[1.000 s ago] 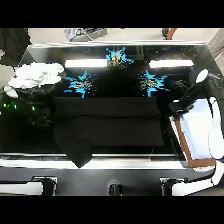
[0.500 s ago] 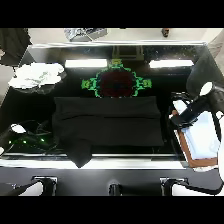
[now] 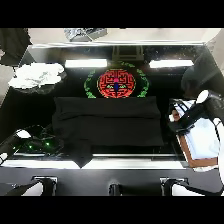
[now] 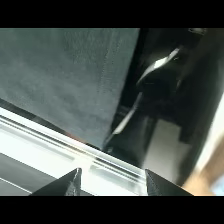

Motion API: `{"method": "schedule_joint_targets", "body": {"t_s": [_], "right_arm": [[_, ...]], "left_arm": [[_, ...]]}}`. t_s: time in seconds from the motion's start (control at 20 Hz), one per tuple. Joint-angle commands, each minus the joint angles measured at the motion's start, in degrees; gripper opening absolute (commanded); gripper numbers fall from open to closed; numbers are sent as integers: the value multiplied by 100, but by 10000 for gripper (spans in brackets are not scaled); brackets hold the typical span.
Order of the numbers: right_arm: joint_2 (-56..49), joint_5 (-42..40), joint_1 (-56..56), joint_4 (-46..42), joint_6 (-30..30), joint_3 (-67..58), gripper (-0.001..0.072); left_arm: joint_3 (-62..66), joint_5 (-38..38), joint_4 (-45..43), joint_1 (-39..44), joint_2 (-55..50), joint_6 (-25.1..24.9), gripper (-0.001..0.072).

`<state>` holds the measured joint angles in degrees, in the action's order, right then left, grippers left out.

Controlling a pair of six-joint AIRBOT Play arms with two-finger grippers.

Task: Fold the shirts.

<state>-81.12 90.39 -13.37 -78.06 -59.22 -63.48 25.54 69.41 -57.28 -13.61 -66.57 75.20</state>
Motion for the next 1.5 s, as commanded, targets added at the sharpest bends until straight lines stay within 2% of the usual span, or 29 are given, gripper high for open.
{"method": "schedule_joint_targets", "body": {"t_s": [0.0,0.25,0.4,0.45,0.5,0.55,0.6,0.75,0.9,1.05,1.2,1.3,1.45], "right_arm": [[9,-765,-2,365,-17,793,501],[-267,-1207,9,1139,-35,1351,500],[-345,-1270,11,1147,-59,1526,488],[-345,-1259,11,1167,-63,1537,445],[-345,-1241,11,1187,-81,1537,329],[-345,-1233,11,1207,-81,1534,75],[-339,-1241,9,1231,-74,1534,35],[-208,-1235,9,1248,356,1353,33],[85,-1226,11,1270,374,793,32],[37,-1320,11,1327,258,-83,32],[-439,-1685,11,1532,136,-955,32],[-940,-1917,70,1836,44,-1530,33],[-1685,-2295,420,1792,-136,-2184,34]], "left_arm": [[-24,-691,-72,22,7,-72,33],[-24,-695,-72,22,33,-79,32],[-22,-695,-72,20,35,-177,32],[-22,-704,-70,17,35,-177,32],[-20,-730,-70,17,35,-177,32],[-7,-739,-72,17,35,-179,32],[46,-732,-72,17,44,-197,32],[444,-560,-74,13,273,-286,30],[1104,-398,-72,11,726,-260,28],[1928,-487,-72,13,702,2,27],[2970,-645,-70,13,39,44,27],[3786,-586,-44,59,-686,44,27],[4837,-562,11,144,-1847,256,28]]}}
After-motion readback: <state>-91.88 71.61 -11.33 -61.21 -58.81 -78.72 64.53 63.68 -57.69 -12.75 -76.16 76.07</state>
